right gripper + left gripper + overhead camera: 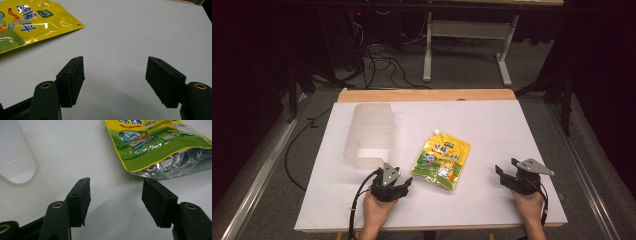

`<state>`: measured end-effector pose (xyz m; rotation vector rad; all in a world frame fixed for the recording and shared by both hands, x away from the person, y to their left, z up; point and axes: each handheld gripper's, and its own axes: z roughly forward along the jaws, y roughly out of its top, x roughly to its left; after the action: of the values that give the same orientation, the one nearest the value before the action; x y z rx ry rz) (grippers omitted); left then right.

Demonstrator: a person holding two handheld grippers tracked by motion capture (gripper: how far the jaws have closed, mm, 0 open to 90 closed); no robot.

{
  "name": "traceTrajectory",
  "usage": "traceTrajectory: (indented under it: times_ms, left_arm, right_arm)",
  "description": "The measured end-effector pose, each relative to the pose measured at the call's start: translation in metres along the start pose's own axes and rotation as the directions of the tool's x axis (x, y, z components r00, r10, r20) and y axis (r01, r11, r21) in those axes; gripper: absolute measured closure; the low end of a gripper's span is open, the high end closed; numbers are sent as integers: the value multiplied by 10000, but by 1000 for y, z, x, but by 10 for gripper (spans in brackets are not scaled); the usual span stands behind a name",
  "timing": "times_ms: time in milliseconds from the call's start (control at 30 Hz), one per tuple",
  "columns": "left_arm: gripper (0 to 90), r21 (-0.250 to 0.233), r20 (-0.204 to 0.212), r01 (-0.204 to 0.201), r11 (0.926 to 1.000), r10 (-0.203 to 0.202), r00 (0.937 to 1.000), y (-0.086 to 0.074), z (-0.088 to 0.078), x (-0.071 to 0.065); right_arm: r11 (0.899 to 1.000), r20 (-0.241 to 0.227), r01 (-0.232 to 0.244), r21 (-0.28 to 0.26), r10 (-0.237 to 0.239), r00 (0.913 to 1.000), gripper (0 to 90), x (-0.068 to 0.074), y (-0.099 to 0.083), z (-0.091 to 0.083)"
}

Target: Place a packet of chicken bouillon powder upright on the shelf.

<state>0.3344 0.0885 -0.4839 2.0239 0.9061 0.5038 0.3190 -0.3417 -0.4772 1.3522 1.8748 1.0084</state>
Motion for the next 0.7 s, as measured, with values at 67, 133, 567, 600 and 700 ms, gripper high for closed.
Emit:
traceTrajectory:
  times_ms: [67,133,567,600,700]
  left_arm:
    - [406,-11,2,26,10000,-26,10000,0,0,0]
    - [406,-15,0,32,10000,-32,10000,0,0,0]
    - [428,-26,46,-187,9998,187,9998,0,0,-2]
    - [427,-26,46,-187,9998,187,9998,0,0,-2]
    - [419,-28,130,-282,9996,283,9995,0,0,-2]
  right_arm:
    - [10000,-6,15,-11,-15,10000,317,0,0,0]
    - [10000,-15,91,-15,-91,10000,317,0,0,1]
    - [10000,-13,85,51,-85,10000,317,0,0,1]
    - [10000,-13,85,51,-85,10000,317,0,0,1]
    - [9999,26,141,98,-141,9999,317,1,1,2]
